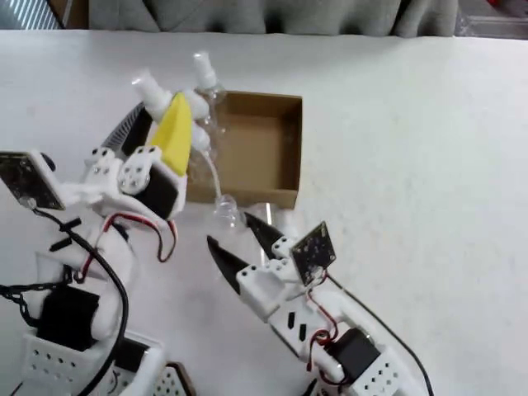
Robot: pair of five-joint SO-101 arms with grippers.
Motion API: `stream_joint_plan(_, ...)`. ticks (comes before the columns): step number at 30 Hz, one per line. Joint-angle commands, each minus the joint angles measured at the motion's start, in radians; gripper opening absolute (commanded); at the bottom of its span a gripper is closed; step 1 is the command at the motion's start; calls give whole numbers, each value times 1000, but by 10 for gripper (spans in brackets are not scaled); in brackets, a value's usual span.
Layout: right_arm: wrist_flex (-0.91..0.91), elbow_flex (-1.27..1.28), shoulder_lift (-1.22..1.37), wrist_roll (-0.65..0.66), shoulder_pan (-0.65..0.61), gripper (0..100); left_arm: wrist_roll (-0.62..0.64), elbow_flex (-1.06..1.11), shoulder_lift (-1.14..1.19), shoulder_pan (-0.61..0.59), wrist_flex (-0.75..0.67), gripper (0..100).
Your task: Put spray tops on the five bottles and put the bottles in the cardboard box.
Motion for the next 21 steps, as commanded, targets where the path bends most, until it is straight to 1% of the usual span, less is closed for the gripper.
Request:
stream_joint_plan(1,-19,9,-10,0,7,15,-9,-41,12,13,-21,23)
stream_joint_plan(9,-19,9,-10,0,8,15,-9,43,5,16,-28,23)
stream_joint_plan(17,-19,9,-10,0,8,15,-9,69,4,19,21,23)
stream_joint_plan(21,-19,9,-10,0,8,15,-9,64,2,71,63,22)
